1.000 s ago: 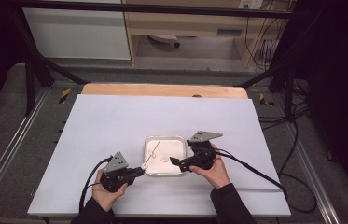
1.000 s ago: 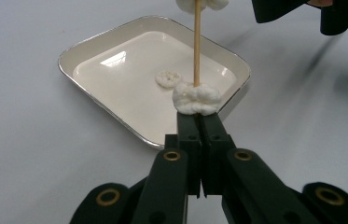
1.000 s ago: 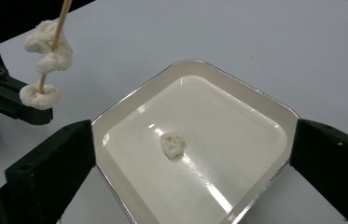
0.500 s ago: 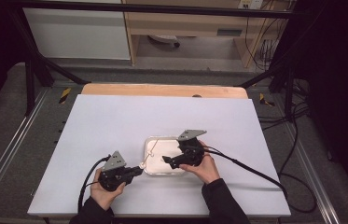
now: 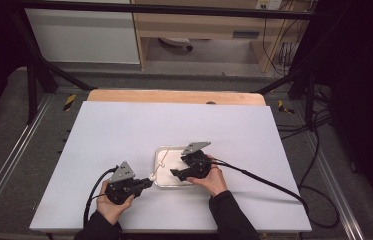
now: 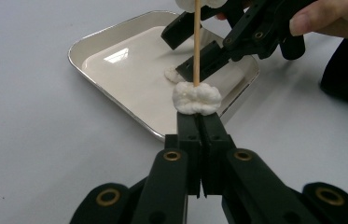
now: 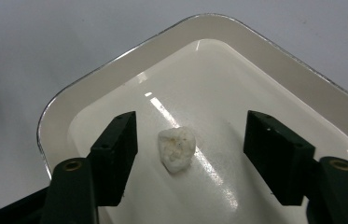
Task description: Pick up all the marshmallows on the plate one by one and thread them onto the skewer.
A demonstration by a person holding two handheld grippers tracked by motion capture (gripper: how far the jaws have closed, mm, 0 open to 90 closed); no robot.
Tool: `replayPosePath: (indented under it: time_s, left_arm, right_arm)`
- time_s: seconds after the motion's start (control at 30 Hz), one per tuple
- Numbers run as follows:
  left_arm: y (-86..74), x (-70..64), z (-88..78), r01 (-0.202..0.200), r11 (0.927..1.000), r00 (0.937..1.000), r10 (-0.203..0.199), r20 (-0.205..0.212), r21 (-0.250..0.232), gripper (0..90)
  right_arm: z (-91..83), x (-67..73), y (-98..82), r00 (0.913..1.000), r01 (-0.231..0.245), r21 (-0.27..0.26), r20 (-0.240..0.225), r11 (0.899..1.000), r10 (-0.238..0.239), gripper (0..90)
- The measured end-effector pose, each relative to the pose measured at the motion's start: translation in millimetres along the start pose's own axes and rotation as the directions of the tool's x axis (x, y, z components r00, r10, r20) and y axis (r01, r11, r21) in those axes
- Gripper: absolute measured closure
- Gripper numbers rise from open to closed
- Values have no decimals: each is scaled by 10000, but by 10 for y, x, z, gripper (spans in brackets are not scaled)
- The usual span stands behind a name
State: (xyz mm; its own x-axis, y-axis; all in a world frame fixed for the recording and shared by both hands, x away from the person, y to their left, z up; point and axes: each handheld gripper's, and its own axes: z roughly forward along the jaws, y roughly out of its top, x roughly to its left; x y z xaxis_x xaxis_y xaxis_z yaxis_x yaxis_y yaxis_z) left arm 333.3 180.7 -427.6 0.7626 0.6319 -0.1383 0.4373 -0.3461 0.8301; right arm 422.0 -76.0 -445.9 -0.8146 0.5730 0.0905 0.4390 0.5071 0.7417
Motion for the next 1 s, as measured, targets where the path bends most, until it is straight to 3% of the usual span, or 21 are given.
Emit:
replayPosePath:
  time_s: [0.2,0.5,0.67,1.0]
  left_arm:
    - [0,0,2,-10,10000,10000,10,5,24,885]
    - [-1,0,3,-14,10000,10000,14,2,29,885]
    - [1,-2,2,-19,10000,10000,19,-2,23,885]
    - [1,-3,-3,-49,10000,10000,49,-5,-4,885]
  right_arm:
    - [27,40,-23,9982,598,16,10,9982,-598,531]
    - [44,54,-49,9936,1130,34,-37,9936,-1129,664]
    - [39,64,-56,9923,1237,23,-49,9923,-1237,703]
    - [4,63,-41,9965,839,-75,8,9964,-839,741]
